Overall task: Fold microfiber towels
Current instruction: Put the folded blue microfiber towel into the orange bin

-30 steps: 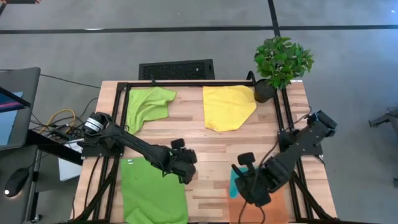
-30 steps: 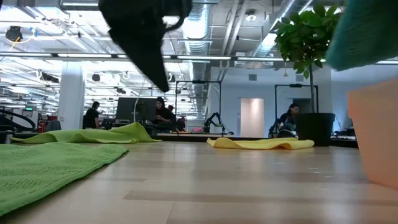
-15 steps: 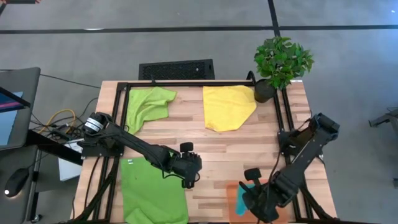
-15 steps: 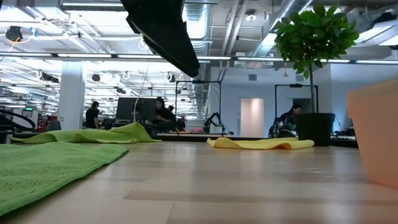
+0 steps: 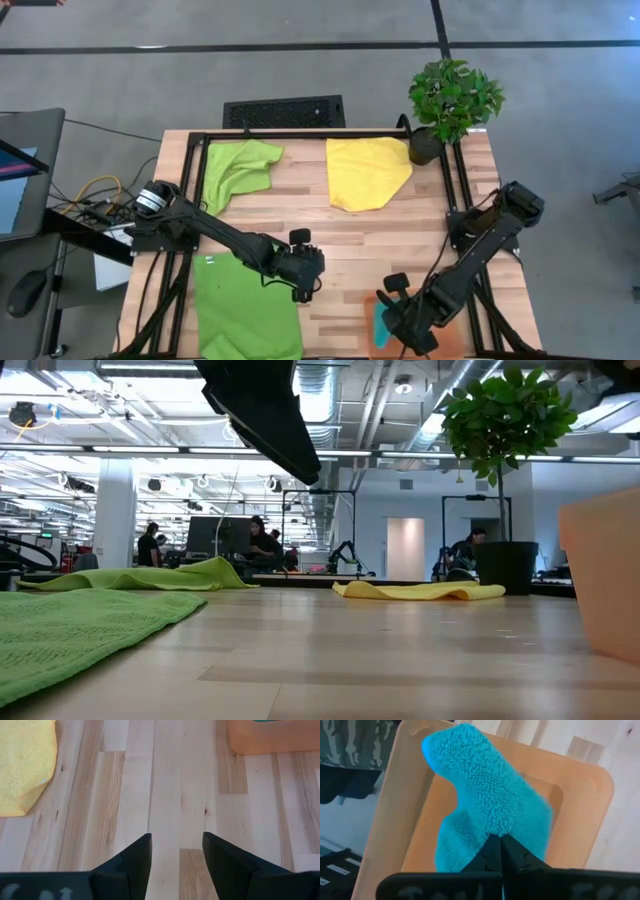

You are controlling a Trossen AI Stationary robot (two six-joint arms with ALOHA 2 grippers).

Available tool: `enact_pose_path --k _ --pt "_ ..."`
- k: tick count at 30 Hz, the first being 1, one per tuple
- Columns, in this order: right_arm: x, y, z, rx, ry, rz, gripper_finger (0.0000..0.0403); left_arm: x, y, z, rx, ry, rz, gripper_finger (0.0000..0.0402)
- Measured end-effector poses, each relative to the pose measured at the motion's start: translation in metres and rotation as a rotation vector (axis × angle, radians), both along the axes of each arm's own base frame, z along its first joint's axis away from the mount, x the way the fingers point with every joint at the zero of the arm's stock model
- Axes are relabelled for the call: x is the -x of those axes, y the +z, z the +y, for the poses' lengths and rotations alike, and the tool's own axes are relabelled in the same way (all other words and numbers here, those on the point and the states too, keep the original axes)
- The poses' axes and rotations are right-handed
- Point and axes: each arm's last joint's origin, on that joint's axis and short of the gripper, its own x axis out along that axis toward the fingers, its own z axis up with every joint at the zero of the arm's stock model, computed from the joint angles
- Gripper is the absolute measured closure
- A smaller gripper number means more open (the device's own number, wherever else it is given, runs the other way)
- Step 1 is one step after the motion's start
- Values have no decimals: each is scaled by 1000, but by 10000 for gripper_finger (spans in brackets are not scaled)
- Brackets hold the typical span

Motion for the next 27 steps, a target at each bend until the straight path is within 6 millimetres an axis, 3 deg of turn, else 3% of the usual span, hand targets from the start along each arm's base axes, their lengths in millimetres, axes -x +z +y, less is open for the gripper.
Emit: enact_pose_path --k 7,17,27 --pt "-7 -12 -3 12 -54 52 382 0 0 0 5 -3 2 233" --pt "-12 -10 -4 -23 -65 48 327 0 0 0 10 -6 5 233" --pt "-11 -10 -4 -26 -90 57 235 0 0 0 9 -7 5 233"
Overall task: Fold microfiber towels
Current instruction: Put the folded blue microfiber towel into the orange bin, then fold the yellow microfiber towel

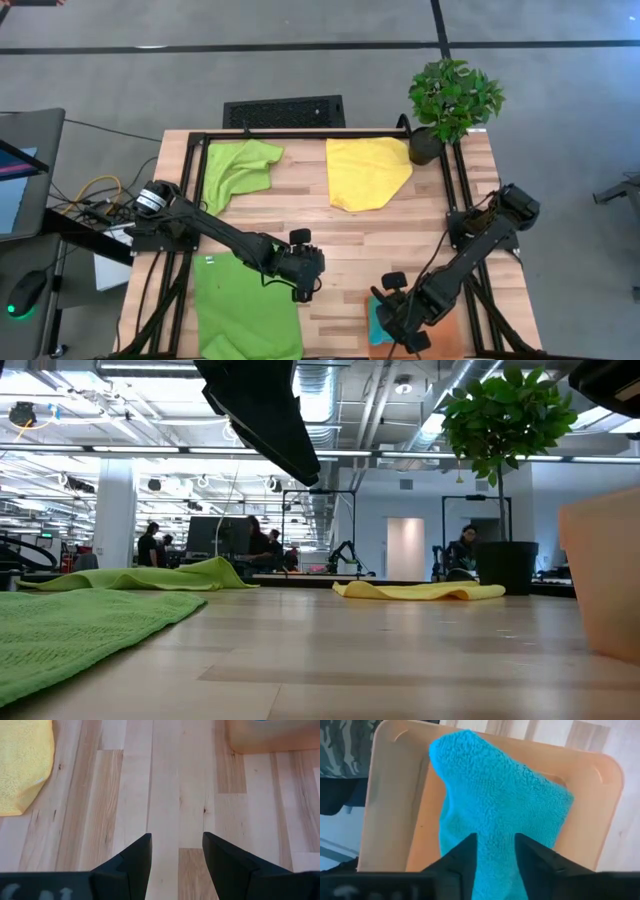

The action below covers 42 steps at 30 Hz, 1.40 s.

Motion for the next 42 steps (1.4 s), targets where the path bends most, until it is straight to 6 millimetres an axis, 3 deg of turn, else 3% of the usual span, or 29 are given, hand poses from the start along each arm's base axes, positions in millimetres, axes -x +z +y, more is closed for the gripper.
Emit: enact_pose_path --k 7,17,26,33,36,42 --pt "0 -1 -6 74 4 -6 190 0 0 0 -2 0 3 233" --pt "-4 0 -3 148 60 -147 198 1 -1 1 0 -2 11 233" --pt "4 -32 -1 94 58 -203 209 2 -2 1 -8 -2 30 233" --pt "8 -42 -1 79 45 -217 211 2 -2 1 -3 3 29 233" --pt "12 -35 -5 88 49 -215 213 2 -2 1 -3 4 30 233" --pt "20 3 -24 167 -28 -359 220 3 -2 4 -67 39 22 233"
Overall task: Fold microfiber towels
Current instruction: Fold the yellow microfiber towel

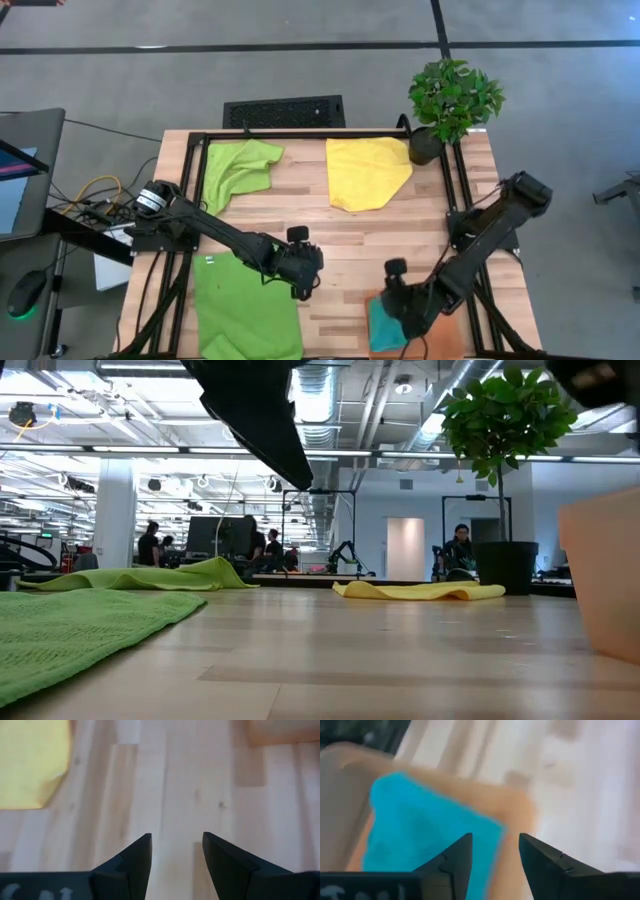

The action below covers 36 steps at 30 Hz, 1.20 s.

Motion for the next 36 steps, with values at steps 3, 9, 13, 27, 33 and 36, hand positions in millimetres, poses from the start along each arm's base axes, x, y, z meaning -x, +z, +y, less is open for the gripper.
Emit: enact_pose_path --k 3,9,13,27,33,36 --pt "5 22 -19 51 -82 -81 220 3 -2 7 -64 69 27 233" --pt "3 44 -62 120 -219 -99 222 9 -6 29 -190 224 88 233" --pt "1 49 -90 187 -268 -50 223 2 -6 53 -151 244 127 233" --pt "18 75 -127 181 -341 -54 227 -45 -18 143 -122 -55 37 233" --pt "29 84 -131 162 -340 -80 229 -62 -53 172 -176 -29 38 233" --pt "31 86 -133 158 -341 -84 231 -65 -59 186 -179 -4 19 233"
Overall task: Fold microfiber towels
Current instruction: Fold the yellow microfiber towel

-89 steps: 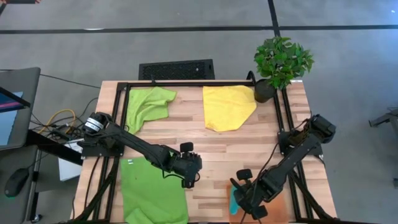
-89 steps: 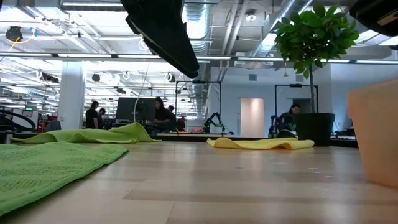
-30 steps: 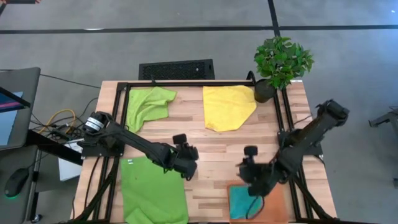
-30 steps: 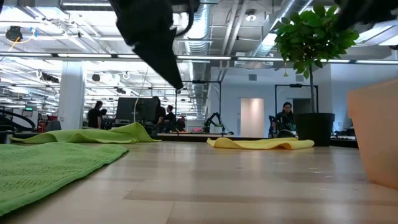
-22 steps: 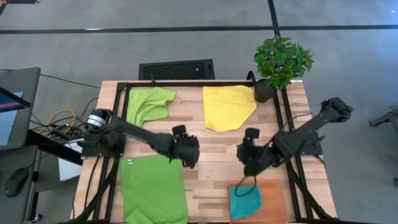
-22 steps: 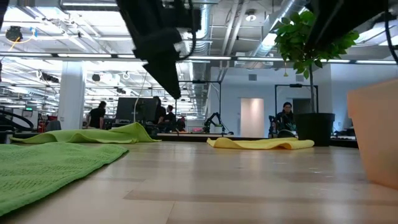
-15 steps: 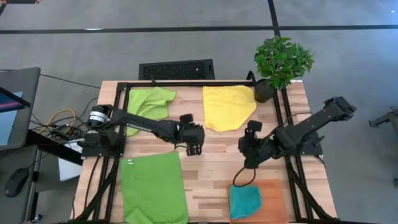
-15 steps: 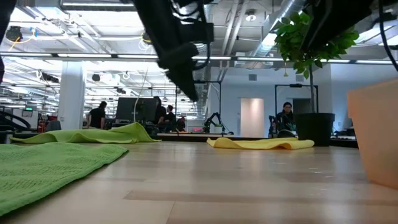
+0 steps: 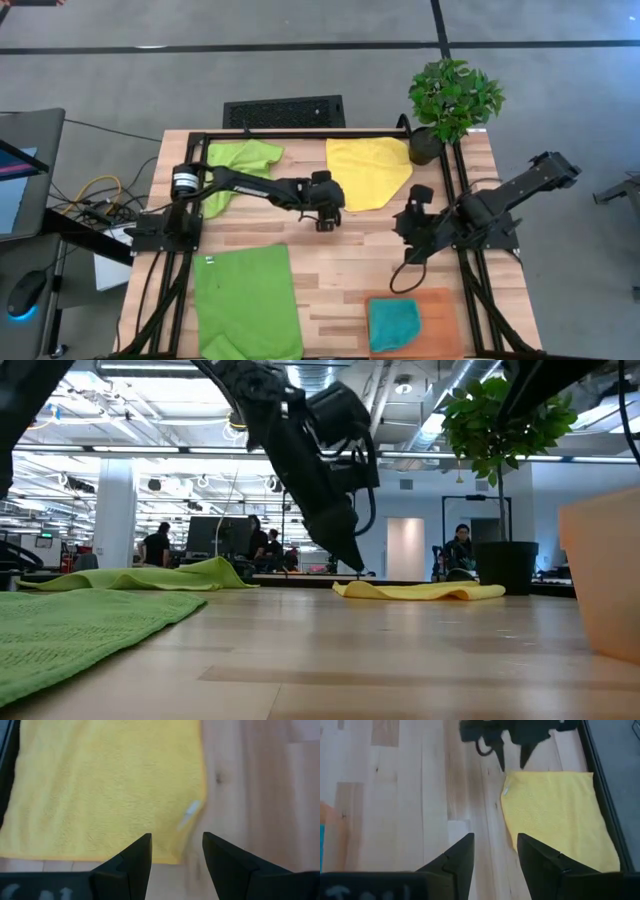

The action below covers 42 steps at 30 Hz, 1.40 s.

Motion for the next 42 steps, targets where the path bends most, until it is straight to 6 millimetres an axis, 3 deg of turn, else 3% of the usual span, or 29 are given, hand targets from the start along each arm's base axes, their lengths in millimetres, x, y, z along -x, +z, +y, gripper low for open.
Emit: enact_pose_path --k 6,10,12,20,23,28,30,37,42 --pt "2 -1 -1 9 0 18 232 1 -6 23 112 -9 -14 233" --pt "1 -1 -1 10 -1 20 232 -1 -22 32 185 -26 -8 233" --pt "1 -1 -1 10 -2 19 232 -2 -32 34 185 -26 6 233" --pt "0 -1 -1 7 -4 15 232 -1 -29 32 176 -32 13 241" --pt "0 -1 -1 9 -4 14 232 -1 -29 28 179 -39 25 276" --pt "0 -1 -1 11 -4 18 232 0 -31 20 192 -50 55 378" --pt "0 -3 -1 12 -4 16 232 2 -29 16 201 -45 68 392" --pt "-2 -43 -1 69 70 54 232 8 -13 3 170 -19 96 399" --pt "-10 -72 1 73 144 -44 232 14 8 -7 162 -10 79 399"
